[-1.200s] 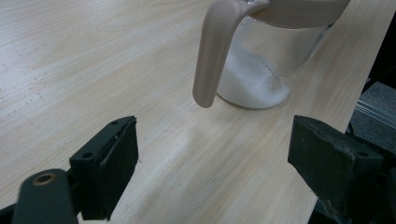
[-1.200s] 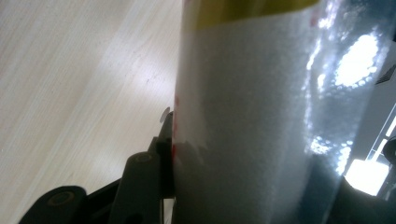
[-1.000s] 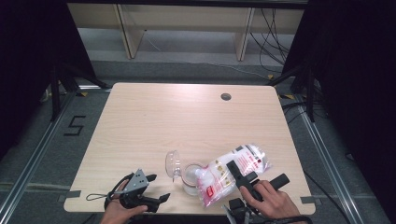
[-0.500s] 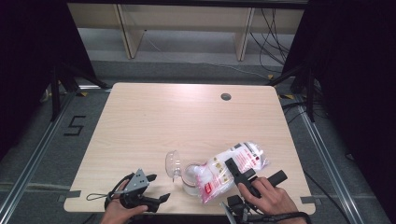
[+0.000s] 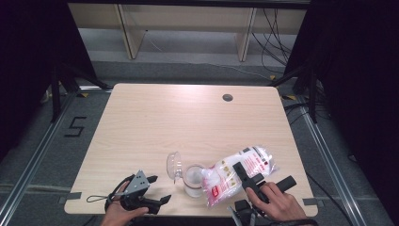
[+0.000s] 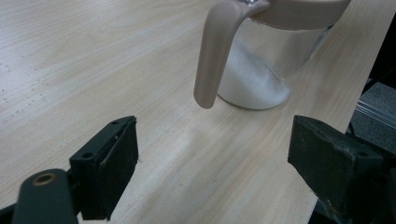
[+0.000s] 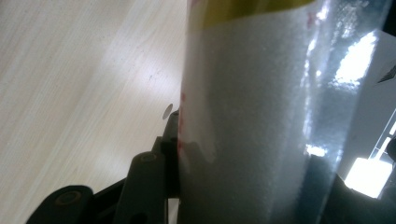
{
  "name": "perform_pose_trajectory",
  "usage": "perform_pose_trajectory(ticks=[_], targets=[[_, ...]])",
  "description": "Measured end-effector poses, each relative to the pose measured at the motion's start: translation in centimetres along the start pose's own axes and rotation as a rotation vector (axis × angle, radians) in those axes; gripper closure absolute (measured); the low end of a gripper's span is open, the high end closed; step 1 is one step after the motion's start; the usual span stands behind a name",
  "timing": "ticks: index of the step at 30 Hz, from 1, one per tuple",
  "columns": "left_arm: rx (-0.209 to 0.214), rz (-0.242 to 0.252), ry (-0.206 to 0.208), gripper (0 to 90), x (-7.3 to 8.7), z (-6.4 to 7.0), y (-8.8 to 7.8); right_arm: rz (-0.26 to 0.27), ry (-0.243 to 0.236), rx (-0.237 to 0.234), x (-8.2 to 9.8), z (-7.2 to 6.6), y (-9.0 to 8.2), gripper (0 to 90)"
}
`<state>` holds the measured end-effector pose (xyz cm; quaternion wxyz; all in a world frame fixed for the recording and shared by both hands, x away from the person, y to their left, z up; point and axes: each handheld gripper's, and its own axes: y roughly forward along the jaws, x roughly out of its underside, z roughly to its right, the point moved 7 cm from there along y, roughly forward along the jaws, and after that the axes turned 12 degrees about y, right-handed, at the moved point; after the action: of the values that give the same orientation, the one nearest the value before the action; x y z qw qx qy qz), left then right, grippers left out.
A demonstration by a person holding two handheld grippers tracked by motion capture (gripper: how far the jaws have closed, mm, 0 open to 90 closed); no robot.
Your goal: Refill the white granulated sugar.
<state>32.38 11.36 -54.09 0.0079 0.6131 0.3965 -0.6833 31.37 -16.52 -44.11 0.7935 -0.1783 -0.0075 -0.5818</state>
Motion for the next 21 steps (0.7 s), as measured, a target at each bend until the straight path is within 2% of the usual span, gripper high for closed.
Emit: perform_pose_trajectory(ticks=[8, 10, 15, 18, 19, 21], targets=[[0.009, 0.021, -0.024, 15.8, -0.2, 0.3, 0.1, 0.034, -0.015, 0.004, -1.1, 0.2, -0.2, 63.5], [0.005, 0.007, -0.009, 15.8, -0.1, 0.2, 0.1, 0.034, -0.018, 0.004, -1.1, 0.2, -0.1, 63.5], [0.009, 0.011, -0.010, 15.8, -0.1, 0.2, 0.1, 0.055, -0.018, 0.011, -1.6, 0.5, 0.4, 63.6], [0.010, 0.009, -0.006, 15.8, -0.1, 0.2, 0.1, 0.051, -0.026, 0.010, -1.6, 0.7, 0.6, 63.7], [0.009, 0.011, -0.009, 15.8, -0.1, 0.2, 0.1, 0.049, -0.009, 0.002, -1.5, 0.6, 0.7, 63.8], [0.010, 0.009, -0.005, 15.8, -0.1, 0.2, 0.1, 0.049, -0.013, 0.008, -1.4, 0.7, 0.8, 63.8]])
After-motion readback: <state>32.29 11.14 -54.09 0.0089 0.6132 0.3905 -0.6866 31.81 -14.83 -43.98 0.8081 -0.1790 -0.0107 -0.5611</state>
